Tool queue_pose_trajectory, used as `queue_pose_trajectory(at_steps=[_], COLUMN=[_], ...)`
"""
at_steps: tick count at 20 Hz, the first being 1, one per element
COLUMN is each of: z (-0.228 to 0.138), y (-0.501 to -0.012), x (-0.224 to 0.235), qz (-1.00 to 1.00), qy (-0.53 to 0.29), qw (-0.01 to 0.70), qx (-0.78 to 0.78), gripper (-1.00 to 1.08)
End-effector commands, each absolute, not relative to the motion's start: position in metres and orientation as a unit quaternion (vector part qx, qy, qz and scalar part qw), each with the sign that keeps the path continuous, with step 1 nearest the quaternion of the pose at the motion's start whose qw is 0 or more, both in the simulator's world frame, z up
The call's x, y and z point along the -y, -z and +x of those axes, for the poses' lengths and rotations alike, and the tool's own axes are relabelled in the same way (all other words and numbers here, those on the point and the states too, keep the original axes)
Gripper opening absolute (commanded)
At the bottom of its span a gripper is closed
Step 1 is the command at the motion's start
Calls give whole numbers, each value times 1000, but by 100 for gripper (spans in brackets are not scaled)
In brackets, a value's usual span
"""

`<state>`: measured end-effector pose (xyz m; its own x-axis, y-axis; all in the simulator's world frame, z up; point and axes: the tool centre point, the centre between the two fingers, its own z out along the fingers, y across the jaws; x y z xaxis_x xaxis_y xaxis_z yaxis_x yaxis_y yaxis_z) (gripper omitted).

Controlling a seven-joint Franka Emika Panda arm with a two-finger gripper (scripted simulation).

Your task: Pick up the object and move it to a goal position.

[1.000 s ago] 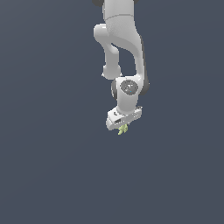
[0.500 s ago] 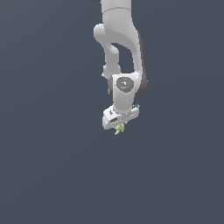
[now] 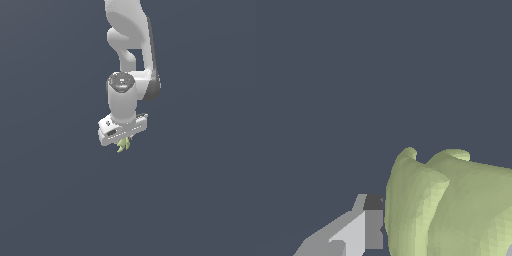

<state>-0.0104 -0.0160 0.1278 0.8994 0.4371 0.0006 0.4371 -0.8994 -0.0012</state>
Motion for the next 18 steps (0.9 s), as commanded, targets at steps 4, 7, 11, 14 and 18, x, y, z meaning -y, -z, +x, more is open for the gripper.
queue_pose_trajectory(at_steps=[4,7,11,14,18], z=[9,20,34,43,54], y=[-175,-200,-231,-250,-273], x=[60,84,112,130,152], qz=[-974,-974,-974,-974,-974], qy=[0,0,0,0,0], qw=[1,1,1,1,1], qx=[224,224,224,224,225], gripper=[-100,-100,-100,-100,-100])
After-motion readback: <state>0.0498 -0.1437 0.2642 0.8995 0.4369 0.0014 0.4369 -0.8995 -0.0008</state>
